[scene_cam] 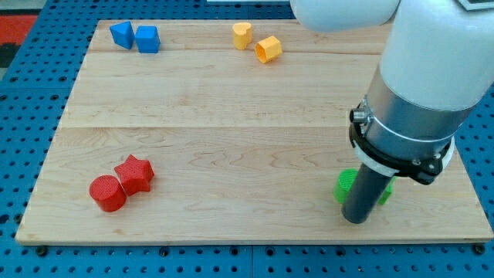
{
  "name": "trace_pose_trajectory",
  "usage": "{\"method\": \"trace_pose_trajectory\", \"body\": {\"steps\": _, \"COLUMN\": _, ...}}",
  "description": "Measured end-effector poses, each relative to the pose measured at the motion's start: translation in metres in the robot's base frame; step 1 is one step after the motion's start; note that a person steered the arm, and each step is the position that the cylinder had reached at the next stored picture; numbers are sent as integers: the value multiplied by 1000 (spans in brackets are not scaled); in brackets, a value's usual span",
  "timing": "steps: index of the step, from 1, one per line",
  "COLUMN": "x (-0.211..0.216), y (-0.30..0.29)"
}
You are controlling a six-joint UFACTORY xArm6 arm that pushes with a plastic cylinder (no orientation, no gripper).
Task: Separate the green blocks from each other
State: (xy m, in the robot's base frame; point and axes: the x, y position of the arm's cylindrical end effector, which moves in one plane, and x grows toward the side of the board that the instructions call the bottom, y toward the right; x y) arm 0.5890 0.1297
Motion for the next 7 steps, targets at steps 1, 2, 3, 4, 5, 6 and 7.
{"method": "trace_pose_trajectory", "body": {"steps": 1, "x": -2, "y": -3}}
{"method": "trace_pose_trajectory", "body": {"steps": 2, "x": 7, "y": -11}}
{"method": "trace_pose_trajectory", "body": {"steps": 3, "x": 10, "y": -40}}
{"method": "trace_pose_trajectory", "body": {"steps": 4, "x": 7, "y": -32}}
{"method": "trace_pose_trajectory", "body": {"steps": 5, "x": -10, "y": -3}}
{"method": "trace_pose_trajectory", "body": {"steps": 6, "x": -20, "y": -14}}
{"method": "trace_pose_trajectory", "body": {"steps": 7, "x": -11, "y": -21}}
